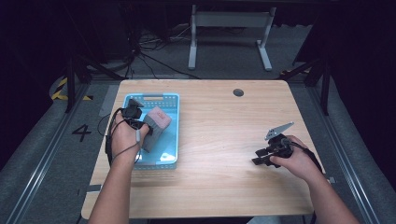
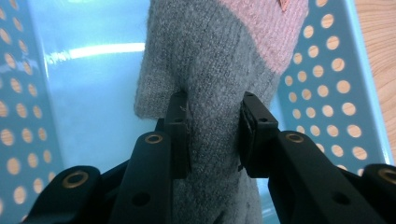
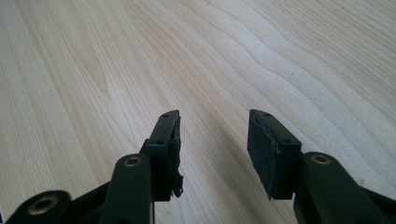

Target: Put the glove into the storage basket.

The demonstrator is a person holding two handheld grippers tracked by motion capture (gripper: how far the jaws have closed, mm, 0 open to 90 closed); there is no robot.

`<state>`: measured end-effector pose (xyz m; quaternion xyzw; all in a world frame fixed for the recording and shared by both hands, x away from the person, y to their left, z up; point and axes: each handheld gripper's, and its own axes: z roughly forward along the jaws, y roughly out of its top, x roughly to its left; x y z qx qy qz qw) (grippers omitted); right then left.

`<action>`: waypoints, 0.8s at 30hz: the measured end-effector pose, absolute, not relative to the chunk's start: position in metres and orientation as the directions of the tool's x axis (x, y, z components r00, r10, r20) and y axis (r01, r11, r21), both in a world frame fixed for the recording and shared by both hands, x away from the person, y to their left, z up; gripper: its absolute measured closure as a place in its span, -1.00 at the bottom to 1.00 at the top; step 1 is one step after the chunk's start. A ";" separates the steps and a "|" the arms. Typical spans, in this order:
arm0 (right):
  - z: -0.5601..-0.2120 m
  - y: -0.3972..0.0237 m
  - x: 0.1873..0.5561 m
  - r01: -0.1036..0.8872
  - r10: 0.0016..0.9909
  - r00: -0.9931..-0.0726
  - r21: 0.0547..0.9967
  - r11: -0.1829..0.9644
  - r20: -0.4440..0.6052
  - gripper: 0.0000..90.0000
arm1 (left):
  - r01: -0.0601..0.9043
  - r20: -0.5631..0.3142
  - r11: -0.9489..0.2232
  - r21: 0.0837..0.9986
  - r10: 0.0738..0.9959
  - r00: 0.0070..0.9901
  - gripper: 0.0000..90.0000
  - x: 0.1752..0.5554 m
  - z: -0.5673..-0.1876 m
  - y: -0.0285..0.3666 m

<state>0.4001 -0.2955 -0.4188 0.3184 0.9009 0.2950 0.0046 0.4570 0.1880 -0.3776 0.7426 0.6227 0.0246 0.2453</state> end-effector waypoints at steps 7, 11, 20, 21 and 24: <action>-0.420 -0.296 0.401 0.568 0.575 -0.799 0.538 0.623 0.178 0.21 | 0.929 -0.280 -0.069 0.364 0.943 0.180 0.53 0.463 -0.390 0.191; -0.420 -0.294 0.400 0.570 0.577 -0.797 0.534 0.624 0.177 0.21 | 0.935 -0.282 -0.056 0.349 0.946 0.162 0.53 0.465 -0.395 0.191; -0.420 -0.297 0.400 0.574 0.583 -0.793 0.541 0.615 0.178 0.20 | 0.939 -0.282 -0.028 0.341 0.951 0.131 0.51 0.465 -0.404 0.192; -0.420 -0.297 0.400 0.571 0.580 -0.795 0.542 0.617 0.177 0.20 | 0.940 -0.284 -0.023 0.340 0.950 0.126 0.51 0.465 -0.405 0.192; -0.419 -0.297 0.400 0.567 0.577 -0.798 0.545 0.618 0.177 0.19 | 0.942 -0.284 -0.022 0.334 0.951 0.123 0.50 0.466 -0.407 0.191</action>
